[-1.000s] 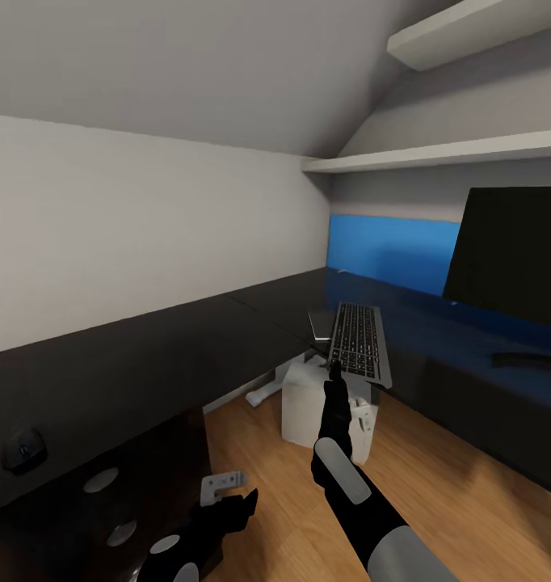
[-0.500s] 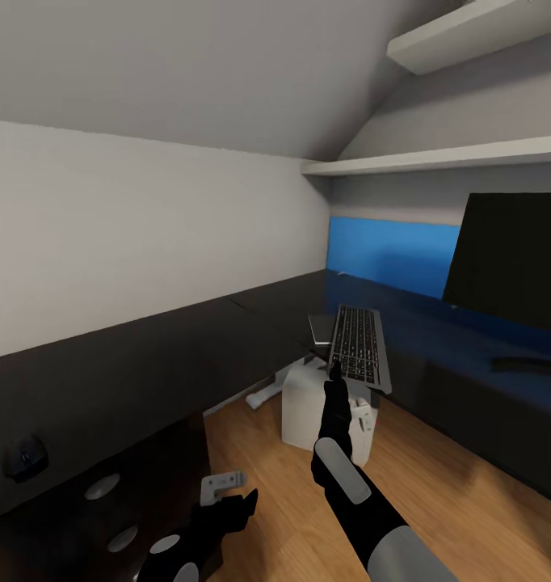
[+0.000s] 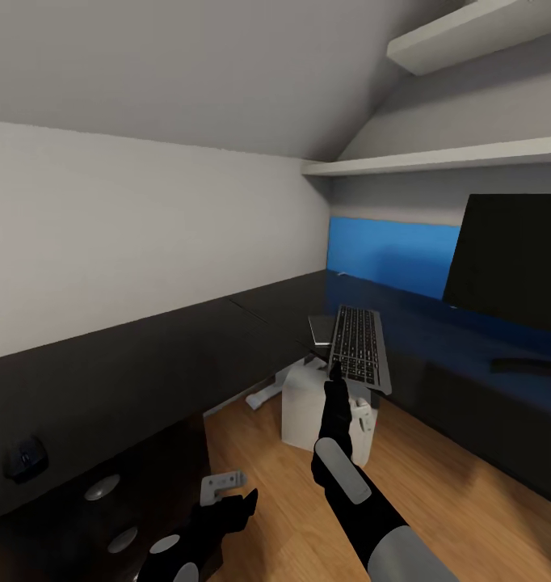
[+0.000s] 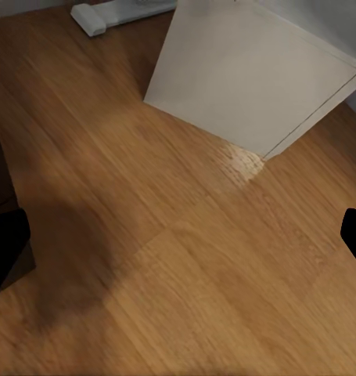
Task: In the bedroom, organize the workspace by keeping the computer under the desk, ensuring the monitor is on the desk, placing the keyboard on the desk next to the monitor, placing the mouse on the desk next to the keyboard, moving the folder from the swivel chair onto the desk next to the mouse, stacking the notebook on top of the folder with the pen on top of the notebook, and positioning the swivel chair next to the desk.
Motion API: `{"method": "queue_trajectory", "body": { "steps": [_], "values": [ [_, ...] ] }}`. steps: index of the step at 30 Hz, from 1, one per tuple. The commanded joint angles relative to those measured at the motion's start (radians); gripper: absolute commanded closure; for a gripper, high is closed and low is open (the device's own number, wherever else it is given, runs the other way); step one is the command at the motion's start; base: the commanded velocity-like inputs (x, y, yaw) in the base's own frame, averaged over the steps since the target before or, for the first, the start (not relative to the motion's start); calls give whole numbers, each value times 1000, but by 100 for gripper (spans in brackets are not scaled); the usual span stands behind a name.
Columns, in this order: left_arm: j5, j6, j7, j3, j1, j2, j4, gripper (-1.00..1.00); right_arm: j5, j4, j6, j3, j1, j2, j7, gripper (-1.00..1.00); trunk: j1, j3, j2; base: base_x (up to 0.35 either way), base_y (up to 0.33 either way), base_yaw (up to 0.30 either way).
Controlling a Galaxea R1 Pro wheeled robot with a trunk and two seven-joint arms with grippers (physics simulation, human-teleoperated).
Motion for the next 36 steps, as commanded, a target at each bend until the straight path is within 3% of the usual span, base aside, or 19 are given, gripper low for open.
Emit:
{"method": "queue_trajectory", "body": {
  "steps": [1,21,23,30,36],
  "values": [
    [10,1,10,-3,-1,1,-2,-100,-6,0,-5,1,-1,0,1,-100,0,-1,-1,0,0,0],
    [10,1,10,-4,-1,0,-1,-100,-7,1,-2,-6,-1,0,-2,-100,0,-1,-1,0,0,0],
    [10,0,10,-13,-1,0,0,-100,-7,1,-2,-6,-1,0,-2,-100,0,-1,-1,0,0,0],
    [10,-1,12,-112,-1,1,0,-100,-6,0,-2,-6,-1,0,-2,-100,0,-1,-1,0,0,0],
    [10,-2,14,-139,-1,1,0,-100,-6,0,-2,-6,-1,0,-3,-100,0,-1,-1,0,0,0]
  ]
}}
